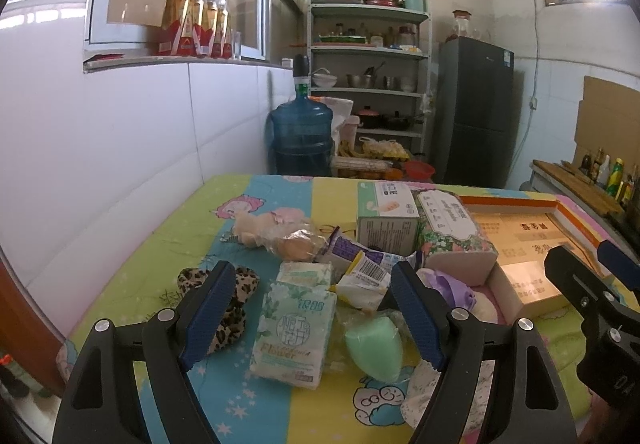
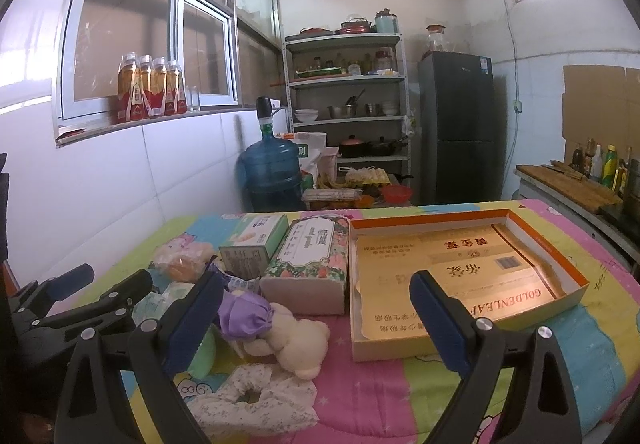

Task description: Organize soft objects

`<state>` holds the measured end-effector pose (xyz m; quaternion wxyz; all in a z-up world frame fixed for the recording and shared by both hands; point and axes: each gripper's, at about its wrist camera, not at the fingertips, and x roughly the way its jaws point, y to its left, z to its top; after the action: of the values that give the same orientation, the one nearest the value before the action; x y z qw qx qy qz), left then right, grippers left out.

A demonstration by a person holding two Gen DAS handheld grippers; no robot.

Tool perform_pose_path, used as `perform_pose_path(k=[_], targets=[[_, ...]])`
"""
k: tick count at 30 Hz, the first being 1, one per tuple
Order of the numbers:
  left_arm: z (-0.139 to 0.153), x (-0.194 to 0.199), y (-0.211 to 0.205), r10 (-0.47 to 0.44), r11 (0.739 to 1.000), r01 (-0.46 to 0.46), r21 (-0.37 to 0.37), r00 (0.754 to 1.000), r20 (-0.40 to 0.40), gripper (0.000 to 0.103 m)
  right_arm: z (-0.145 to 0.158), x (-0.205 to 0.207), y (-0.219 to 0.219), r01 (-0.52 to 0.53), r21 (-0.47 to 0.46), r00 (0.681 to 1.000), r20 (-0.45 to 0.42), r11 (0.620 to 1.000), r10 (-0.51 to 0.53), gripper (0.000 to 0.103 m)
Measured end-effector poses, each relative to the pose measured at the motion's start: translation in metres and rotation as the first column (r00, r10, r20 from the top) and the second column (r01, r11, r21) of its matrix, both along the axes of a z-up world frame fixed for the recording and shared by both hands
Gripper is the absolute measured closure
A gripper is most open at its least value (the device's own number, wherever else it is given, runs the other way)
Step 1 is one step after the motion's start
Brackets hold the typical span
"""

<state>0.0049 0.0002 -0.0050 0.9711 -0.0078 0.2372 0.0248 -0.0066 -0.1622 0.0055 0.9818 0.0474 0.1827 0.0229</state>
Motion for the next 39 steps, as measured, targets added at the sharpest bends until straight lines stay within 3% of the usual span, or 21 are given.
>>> perform_pose_path(k=[39], targets=[[-0.0041, 0.0022, 0.0016, -0.001, 1.0, 0.001, -0.009, 1.0, -0.011, 0.022, -0.0007, 0.0018, 0.003, -0.033, 0.025, 0.999, -0.031, 0.999, 0.034, 0.008]])
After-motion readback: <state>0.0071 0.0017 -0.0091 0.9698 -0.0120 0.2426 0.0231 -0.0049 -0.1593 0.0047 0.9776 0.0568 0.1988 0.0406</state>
